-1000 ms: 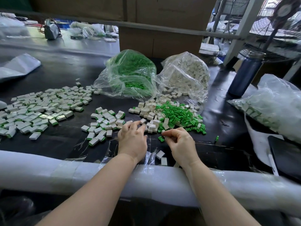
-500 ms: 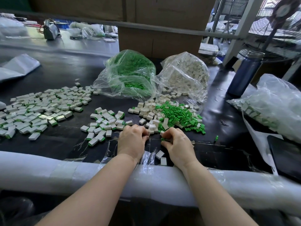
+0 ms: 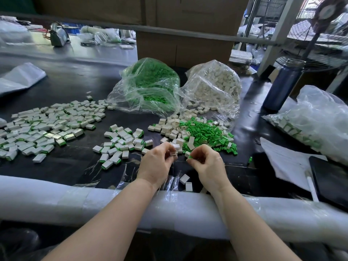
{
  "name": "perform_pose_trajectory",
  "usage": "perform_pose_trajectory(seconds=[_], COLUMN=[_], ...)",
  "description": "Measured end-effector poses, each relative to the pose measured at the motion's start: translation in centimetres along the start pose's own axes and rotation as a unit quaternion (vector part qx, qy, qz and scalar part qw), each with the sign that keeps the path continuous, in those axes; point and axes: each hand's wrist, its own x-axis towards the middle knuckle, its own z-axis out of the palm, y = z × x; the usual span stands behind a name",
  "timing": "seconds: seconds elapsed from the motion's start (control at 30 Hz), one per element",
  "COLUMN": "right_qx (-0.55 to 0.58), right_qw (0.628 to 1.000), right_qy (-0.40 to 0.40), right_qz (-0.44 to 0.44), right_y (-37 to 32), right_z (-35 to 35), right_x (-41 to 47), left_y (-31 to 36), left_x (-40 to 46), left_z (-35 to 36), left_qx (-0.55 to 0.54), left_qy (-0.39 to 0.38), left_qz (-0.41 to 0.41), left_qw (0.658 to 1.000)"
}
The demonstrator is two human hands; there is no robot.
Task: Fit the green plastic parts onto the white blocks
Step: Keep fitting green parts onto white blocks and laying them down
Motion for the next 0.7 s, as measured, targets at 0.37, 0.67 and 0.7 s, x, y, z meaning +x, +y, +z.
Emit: perform_pose_trajectory(seconds=[0.37, 0.67, 0.7], right_qx=[0.186, 0.141, 0.141], right_qw=[0.982, 0.990, 0.990], right_qy=[-0.009, -0.019, -0.019], right_qz=[0.011, -0.009, -0.008], right_y=[-0.45, -0.30, -0.28], right_z=[-0.46, -0.19, -0.17], right_x=[-0.01, 0.12, 0.11], left_y=[0.29, 0.16, 0.11], left_x=[-0.10, -0.01, 0.00], left_z=[-0.13, -0.16, -0.15], left_qx=[-0.250, -0.286, -0.288], left_qy=[-0.121, -0.146, -0.141], left_qz=[-0.049, -0.074, -0.077], left_qw=[0.959, 0.944, 0.944])
